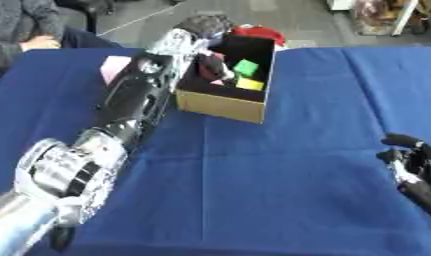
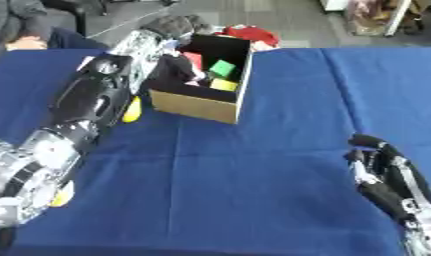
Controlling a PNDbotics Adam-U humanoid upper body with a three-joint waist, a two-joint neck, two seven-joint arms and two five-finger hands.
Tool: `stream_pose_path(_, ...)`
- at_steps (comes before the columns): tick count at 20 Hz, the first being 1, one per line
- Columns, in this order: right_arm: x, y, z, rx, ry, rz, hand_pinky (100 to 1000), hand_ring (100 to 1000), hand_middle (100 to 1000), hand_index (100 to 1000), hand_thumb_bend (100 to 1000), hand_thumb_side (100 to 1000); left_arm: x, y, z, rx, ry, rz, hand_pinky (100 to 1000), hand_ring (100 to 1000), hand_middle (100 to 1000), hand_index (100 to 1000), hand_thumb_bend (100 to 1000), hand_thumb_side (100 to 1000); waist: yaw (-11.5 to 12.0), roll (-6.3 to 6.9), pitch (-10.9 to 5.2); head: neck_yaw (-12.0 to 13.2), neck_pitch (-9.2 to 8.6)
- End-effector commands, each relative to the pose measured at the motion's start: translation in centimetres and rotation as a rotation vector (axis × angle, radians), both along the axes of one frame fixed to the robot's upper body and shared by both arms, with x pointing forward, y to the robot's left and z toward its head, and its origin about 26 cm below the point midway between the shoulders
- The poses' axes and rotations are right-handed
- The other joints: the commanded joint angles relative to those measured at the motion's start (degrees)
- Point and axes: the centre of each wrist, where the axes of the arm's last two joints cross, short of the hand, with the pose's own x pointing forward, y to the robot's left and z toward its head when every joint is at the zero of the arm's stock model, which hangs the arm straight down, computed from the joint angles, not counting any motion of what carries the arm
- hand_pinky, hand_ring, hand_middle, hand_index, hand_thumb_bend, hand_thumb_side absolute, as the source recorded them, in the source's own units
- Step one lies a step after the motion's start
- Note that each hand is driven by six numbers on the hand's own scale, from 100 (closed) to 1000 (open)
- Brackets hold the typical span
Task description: Pick up objects on the table and place them in the box.
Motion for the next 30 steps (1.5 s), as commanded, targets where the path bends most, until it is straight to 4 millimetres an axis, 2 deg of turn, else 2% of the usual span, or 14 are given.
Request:
stream_pose_path(1, 0.1, -0.7, 0.7, -0.02, -0.021, -0.012, 766, 674, 742, 811, 100, 319, -0.4, 2.6, 3.9, 0.065, -0.069, -0.022, 883, 882, 949, 1000, 607, 375, 0.5, 0.14, -0.68, -0.71, 0.22)
stream_pose_path(3, 0.1, -0.9, 0.7, -0.027, -0.02, -0.018, 766, 674, 742, 811, 100, 318, -0.9, 4.1, 4.1, 0.098, -0.093, -0.049, 882, 881, 946, 1000, 614, 384, 0.99, 0.48, -0.81, -1.33, 0.22)
stream_pose_path(7, -0.1, -1.7, 0.6, -0.046, -0.014, -0.043, 766, 674, 742, 811, 100, 315, -2.3, 7.1, 2.8, 0.169, -0.112, -0.12, 881, 876, 928, 992, 626, 413, 2.5, 1.39, -1.05, -2.69, 0.22)
stream_pose_path(9, -0.2, -2.0, 0.5, -0.054, -0.011, -0.052, 765, 674, 742, 811, 100, 316, -3.1, 8.4, 1.7, 0.204, -0.11, -0.164, 873, 863, 910, 986, 574, 394, 3.42, 1.86, -1.23, -3.26, 0.22)
stream_pose_path(13, -0.5, -2.6, 0.2, -0.073, 0.001, -0.066, 765, 674, 742, 810, 100, 319, -5.2, 10.9, -0.8, 0.29, -0.042, -0.256, 864, 841, 870, 970, 476, 460, 5.37, 2.63, -1.86, -5.0, 0.22)
stream_pose_path(15, -0.7, -2.9, 0.0, -0.081, 0.009, -0.074, 765, 674, 741, 810, 100, 319, -6.4, 11.9, -2.2, 0.337, 0.018, -0.299, 864, 836, 863, 968, 461, 484, 6.38, 2.97, -2.39, -5.77, 0.22)
stream_pose_path(17, -0.8, -3.0, -0.2, -0.086, 0.015, -0.076, 765, 674, 742, 810, 100, 321, -7.5, 12.7, -3.3, 0.369, 0.08, -0.335, 860, 826, 848, 961, 434, 470, 6.94, 3.15, -2.74, -6.04, 0.22)
stream_pose_path(20, -0.9, -3.0, -0.3, -0.092, 0.02, -0.071, 765, 674, 741, 811, 100, 322, -9.4, 13.0, -5.7, 0.403, 0.191, -0.412, 854, 808, 827, 952, 373, 553, 7.32, 3.47, -3.09, -6.27, 0.22)
stream_pose_path(22, -0.9, -2.9, -0.4, -0.095, 0.022, -0.067, 765, 674, 741, 810, 100, 321, -10.6, 13.5, -7.8, 0.42, 0.287, -0.455, 852, 803, 823, 952, 388, 648, 7.15, 3.58, -3.18, -6.16, 0.22)
stream_pose_path(24, -0.9, -2.9, -0.4, -0.098, 0.022, -0.061, 765, 674, 741, 810, 100, 325, -11.9, 14.3, -9.7, 0.434, 0.386, -0.488, 850, 804, 825, 952, 421, 686, 6.88, 3.67, -3.29, -5.88, 0.22)
stream_pose_path(25, -0.9, -2.8, -0.4, -0.099, 0.022, -0.058, 765, 674, 741, 810, 100, 326, -12.4, 14.8, -10.2, 0.436, 0.421, -0.499, 850, 803, 826, 950, 418, 666, 6.79, 3.69, -3.35, -5.8, 0.22)
stream_pose_path(28, -0.8, -2.9, -0.4, -0.101, 0.023, -0.056, 765, 674, 741, 810, 100, 326, -12.7, 15.8, -9.7, 0.426, 0.472, -0.52, 850, 803, 826, 950, 418, 666, 6.81, 3.72, -3.43, -5.81, 0.22)
stream_pose_path(29, -0.9, -2.9, -0.4, -0.101, 0.023, -0.057, 765, 674, 741, 810, 100, 330, -12.6, 16.1, -9.4, 0.422, 0.485, -0.523, 847, 796, 822, 941, 438, 600, 6.91, 3.77, -3.48, -5.88, 0.22)
stream_pose_path(30, -0.9, -2.9, -0.4, -0.101, 0.025, -0.06, 765, 674, 741, 810, 100, 329, -12.4, 16.8, -9.0, 0.417, 0.497, -0.513, 845, 793, 822, 942, 443, 596, 7.16, 3.86, -3.58, -6.02, 0.22)
